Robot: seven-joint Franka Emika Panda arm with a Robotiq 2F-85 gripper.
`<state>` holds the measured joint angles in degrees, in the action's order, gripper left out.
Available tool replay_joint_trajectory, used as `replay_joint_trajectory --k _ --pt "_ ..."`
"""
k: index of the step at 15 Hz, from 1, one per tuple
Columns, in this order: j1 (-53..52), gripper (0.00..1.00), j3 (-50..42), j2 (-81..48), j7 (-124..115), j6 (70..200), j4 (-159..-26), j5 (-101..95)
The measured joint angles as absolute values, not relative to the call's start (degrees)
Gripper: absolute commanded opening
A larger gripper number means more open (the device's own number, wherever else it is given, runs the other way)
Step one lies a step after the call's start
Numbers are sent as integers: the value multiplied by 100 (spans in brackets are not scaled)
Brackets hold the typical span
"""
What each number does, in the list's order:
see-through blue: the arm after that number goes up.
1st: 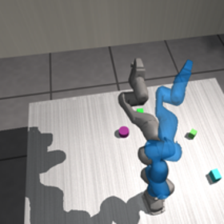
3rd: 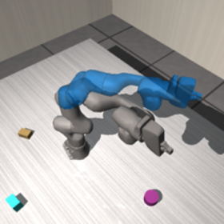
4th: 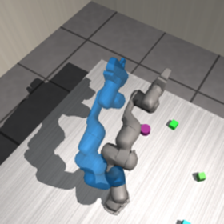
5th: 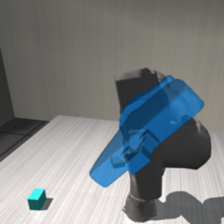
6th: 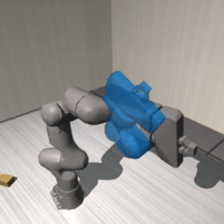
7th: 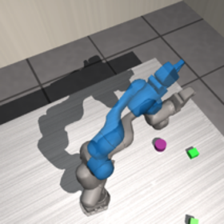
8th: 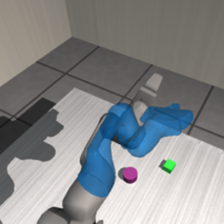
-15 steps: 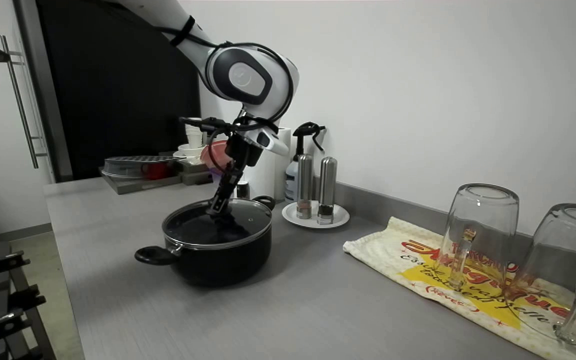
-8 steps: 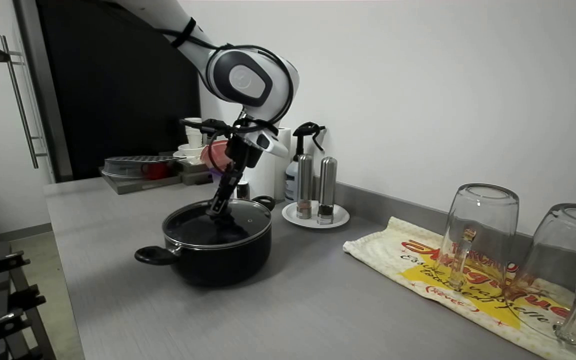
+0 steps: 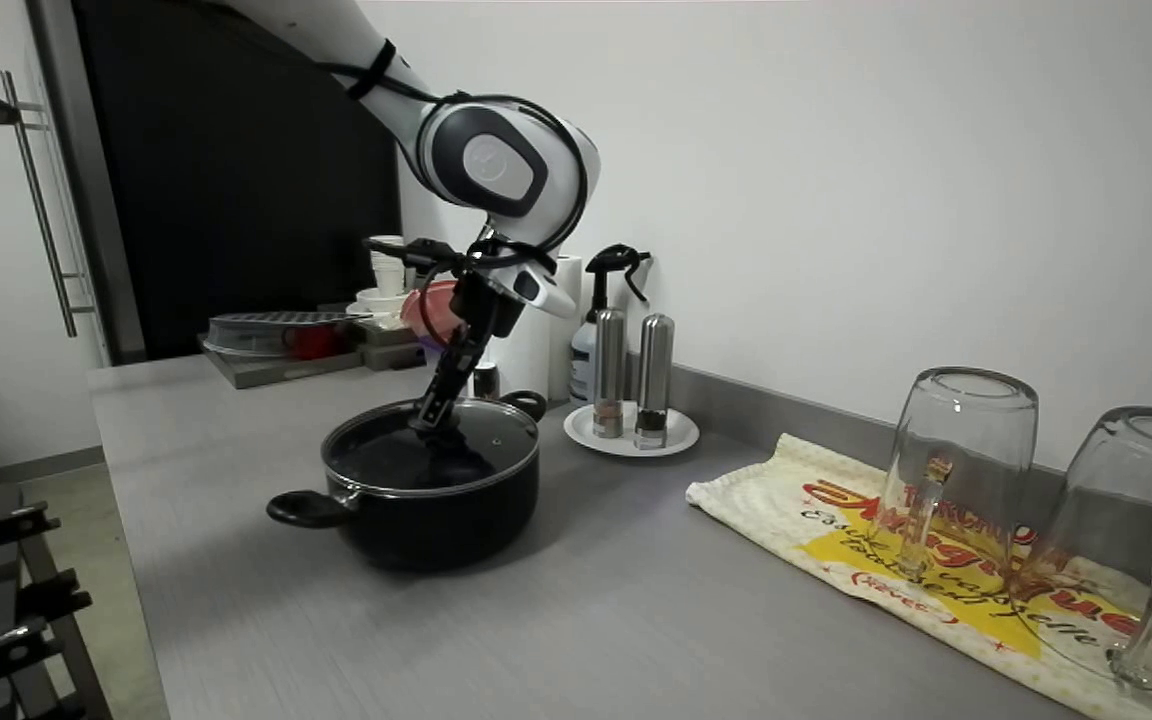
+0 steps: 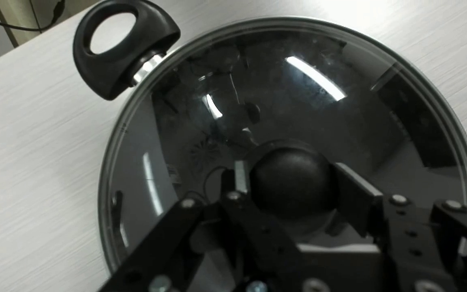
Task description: Put the lid on the pot.
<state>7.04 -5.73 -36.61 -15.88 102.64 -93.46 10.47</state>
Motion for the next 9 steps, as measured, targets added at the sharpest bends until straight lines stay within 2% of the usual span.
replay_joint_trajectory --k 2,3,9 --pt "704 74 -579 -3666 -1588 10268 -9354 1047" --pt "704 76 -580 -3666 -1588 10268 -9354 1047" --pt "704 76 -582 -3666 -1588 10268 -9354 1047"
